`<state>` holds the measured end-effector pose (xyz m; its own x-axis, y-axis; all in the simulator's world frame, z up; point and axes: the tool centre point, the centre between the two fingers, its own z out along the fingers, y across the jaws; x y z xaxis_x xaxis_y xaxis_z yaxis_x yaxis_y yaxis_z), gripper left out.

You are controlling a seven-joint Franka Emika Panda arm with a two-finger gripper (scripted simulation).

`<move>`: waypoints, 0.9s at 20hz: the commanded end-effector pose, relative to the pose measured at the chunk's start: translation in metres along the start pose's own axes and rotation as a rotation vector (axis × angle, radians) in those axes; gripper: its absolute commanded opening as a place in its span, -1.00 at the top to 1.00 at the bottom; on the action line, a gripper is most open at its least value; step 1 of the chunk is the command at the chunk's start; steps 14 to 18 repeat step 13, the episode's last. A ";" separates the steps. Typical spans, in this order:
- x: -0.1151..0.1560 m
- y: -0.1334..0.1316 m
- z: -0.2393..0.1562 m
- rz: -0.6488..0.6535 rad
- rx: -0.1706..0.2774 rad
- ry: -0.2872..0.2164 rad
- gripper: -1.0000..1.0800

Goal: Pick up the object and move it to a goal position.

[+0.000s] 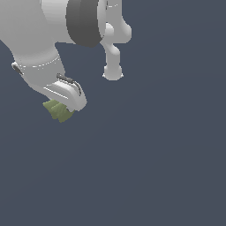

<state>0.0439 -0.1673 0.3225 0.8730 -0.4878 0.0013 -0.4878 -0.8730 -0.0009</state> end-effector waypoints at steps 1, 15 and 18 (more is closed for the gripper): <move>0.004 0.009 -0.015 -0.001 0.000 -0.002 1.00; 0.014 0.025 -0.042 -0.002 -0.001 -0.001 1.00; 0.014 0.025 -0.042 -0.002 -0.001 -0.001 1.00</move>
